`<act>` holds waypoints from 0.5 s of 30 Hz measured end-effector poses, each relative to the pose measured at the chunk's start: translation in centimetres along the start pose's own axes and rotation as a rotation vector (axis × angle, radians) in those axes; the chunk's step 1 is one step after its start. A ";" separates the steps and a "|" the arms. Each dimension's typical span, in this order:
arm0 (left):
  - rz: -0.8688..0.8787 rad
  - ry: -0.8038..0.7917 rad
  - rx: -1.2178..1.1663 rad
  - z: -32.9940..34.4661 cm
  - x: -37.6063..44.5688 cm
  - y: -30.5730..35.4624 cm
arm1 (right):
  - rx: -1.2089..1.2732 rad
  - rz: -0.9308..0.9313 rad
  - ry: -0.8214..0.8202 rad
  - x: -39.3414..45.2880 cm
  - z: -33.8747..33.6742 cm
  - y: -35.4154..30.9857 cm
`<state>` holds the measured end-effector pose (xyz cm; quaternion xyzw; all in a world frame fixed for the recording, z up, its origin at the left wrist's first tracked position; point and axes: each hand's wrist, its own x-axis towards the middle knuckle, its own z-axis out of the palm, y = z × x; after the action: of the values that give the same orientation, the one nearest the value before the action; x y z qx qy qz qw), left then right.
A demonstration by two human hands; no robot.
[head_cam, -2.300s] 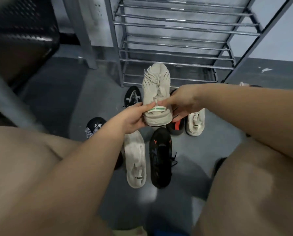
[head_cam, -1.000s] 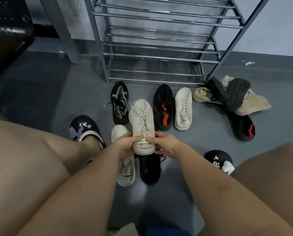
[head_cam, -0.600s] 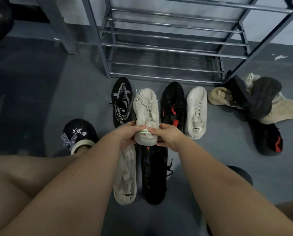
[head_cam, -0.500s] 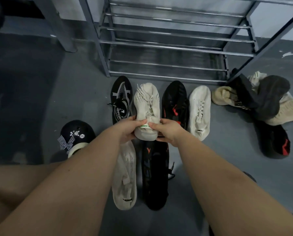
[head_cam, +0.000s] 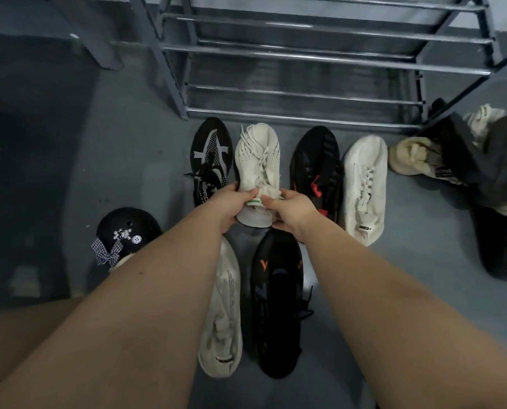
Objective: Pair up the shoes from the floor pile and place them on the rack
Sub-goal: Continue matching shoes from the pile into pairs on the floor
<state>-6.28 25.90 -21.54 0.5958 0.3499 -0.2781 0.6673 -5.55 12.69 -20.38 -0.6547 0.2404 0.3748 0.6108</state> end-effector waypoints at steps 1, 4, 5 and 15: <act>0.015 0.023 0.057 -0.1 -0.1 -0.2 | -0.011 -0.002 0.004 -0.2 0.3 0.1; 0.050 0.067 0.238 -0.5 -0.8 -0.6 | -0.099 0.018 0.013 -1.2 0.6 0.2; 0.059 0.070 0.285 -0.6 -1.4 -0.5 | -0.131 0.024 0.005 -1.7 0.6 0.2; 0.249 0.070 1.072 1.9 -8.9 0.1 | -0.974 -0.159 0.076 -8.8 -3.3 1.1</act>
<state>-11.25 23.64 -14.28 0.8979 0.1083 -0.3164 0.2863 -11.07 8.06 -14.24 -0.8935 0.0088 0.3719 0.2515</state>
